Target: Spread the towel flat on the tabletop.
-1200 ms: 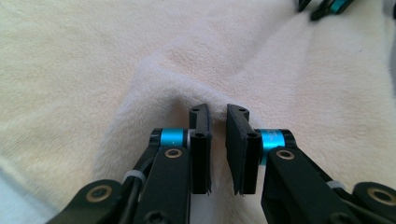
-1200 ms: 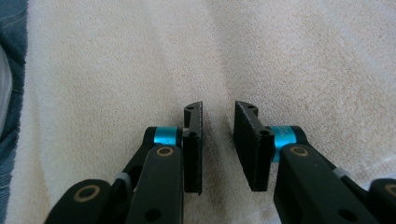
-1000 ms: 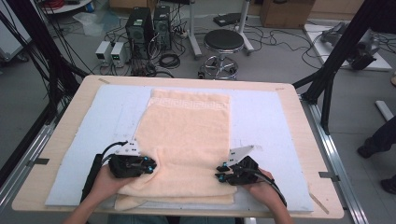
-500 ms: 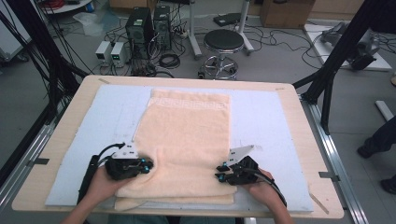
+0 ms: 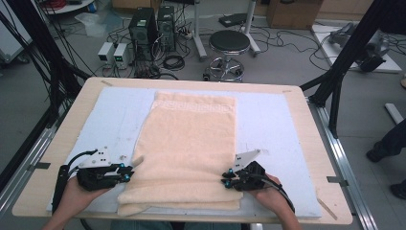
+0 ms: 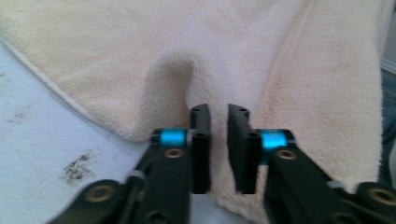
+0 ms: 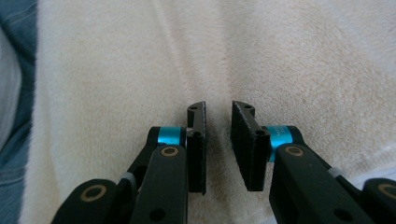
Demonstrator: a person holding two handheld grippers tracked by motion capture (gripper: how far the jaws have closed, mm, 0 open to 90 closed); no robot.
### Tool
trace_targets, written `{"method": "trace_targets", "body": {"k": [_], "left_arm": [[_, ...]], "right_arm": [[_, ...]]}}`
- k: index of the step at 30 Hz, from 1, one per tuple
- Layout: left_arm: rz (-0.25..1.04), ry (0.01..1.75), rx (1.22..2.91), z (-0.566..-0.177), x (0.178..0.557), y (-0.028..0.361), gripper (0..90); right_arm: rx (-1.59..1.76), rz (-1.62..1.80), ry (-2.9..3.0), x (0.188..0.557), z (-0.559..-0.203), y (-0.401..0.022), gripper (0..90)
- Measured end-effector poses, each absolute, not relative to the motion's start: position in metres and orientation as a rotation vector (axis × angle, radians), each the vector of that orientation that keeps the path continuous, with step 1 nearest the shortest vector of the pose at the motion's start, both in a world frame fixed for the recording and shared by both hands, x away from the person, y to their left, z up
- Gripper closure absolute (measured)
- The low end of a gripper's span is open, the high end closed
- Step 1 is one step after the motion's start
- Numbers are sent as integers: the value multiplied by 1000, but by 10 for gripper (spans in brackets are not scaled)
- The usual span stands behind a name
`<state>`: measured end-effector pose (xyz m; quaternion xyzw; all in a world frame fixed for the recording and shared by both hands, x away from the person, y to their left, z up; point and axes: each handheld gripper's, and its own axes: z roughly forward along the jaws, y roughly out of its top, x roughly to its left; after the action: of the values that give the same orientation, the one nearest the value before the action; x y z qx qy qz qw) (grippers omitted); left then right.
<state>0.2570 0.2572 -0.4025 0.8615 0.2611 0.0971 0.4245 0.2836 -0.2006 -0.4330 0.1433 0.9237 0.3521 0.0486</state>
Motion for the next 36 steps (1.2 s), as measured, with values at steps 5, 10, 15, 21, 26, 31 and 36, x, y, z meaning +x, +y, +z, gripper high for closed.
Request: {"method": "trace_targets", "body": {"k": [5,10,15,21,26,31,36], "left_arm": [[220,627,2134,-403,250,256,648],[188,616,2199,-412,252,244,637],[116,599,2279,-434,252,231,727],[105,576,2274,-431,247,234,869],[94,528,2245,-419,234,242,874],[144,555,2168,-407,232,252,811],[115,500,2117,-401,220,249,598]], "right_arm": [[404,1097,2825,276,-426,-204,731],[378,1292,2769,268,-412,-206,608],[268,1281,2855,256,-418,-189,545],[238,1197,2906,252,-429,-180,818],[146,1233,2922,241,-411,-179,846],[119,1231,2865,237,-394,-179,822],[247,1237,2746,247,-395,-183,679]]}}
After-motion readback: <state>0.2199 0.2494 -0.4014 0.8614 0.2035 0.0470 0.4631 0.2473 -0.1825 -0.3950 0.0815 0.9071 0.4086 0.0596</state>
